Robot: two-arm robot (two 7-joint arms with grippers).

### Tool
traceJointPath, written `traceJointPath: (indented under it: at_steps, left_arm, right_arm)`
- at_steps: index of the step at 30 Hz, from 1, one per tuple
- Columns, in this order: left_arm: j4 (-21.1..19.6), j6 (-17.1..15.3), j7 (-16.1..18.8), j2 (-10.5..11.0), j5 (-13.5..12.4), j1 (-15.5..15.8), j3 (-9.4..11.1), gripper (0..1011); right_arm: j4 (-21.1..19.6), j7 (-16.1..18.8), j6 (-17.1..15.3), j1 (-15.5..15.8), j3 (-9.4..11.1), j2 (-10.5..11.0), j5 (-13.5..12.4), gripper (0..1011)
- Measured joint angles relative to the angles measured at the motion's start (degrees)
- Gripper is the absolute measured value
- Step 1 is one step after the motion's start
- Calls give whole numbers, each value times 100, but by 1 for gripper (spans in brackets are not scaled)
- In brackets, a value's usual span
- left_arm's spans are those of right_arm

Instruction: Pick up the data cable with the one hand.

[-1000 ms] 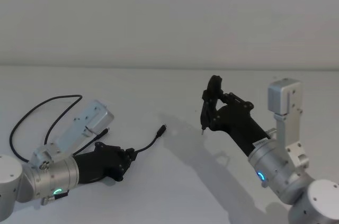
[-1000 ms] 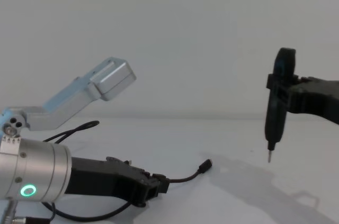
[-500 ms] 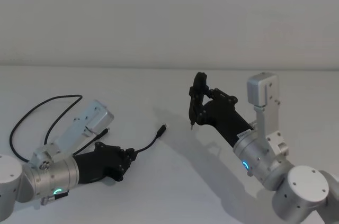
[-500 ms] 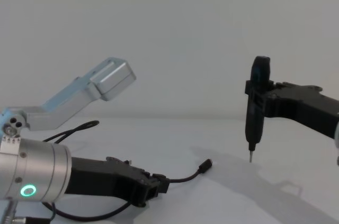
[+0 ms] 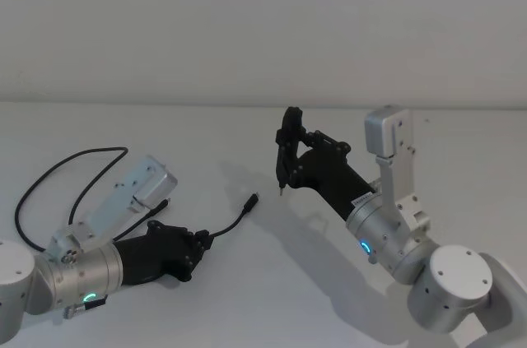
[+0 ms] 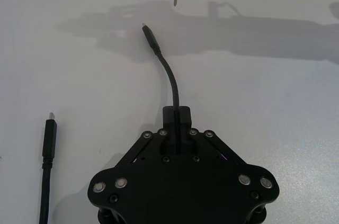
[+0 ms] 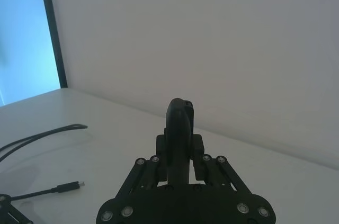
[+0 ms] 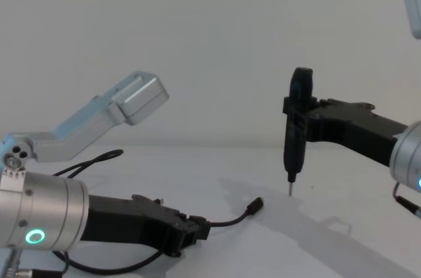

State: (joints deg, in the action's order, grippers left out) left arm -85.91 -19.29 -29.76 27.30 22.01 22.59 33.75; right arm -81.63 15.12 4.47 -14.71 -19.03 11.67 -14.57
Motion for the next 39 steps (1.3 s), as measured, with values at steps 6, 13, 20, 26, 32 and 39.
traceJointPath:
  at_steps: [6,13,20,26,32,39]
  left_arm:
    - [0,0,0,0,0,0,0,44]
    - [0,0,0,0,0,0,0,43]
    - [0,0,0,0,1,0,0,43]
    - [0,0,0,0,0,0,0,43]
    - [0,0,0,0,0,0,0,43]
    - [0,0,0,0,0,0,0,43]
  right_arm:
    - [113,60,38,-77,-32,-58,36,275]
    - [378,124,115,-239,-68,-152,117,275]
    - [584,179,176,-368,-84,-226,170,275]
    - [676,240,202,-424,-99,-273,190,275]
    - [736,303,213,-454,-122,-313,207,275]
    - [797,340,230,-489,-139,-340,234,275]
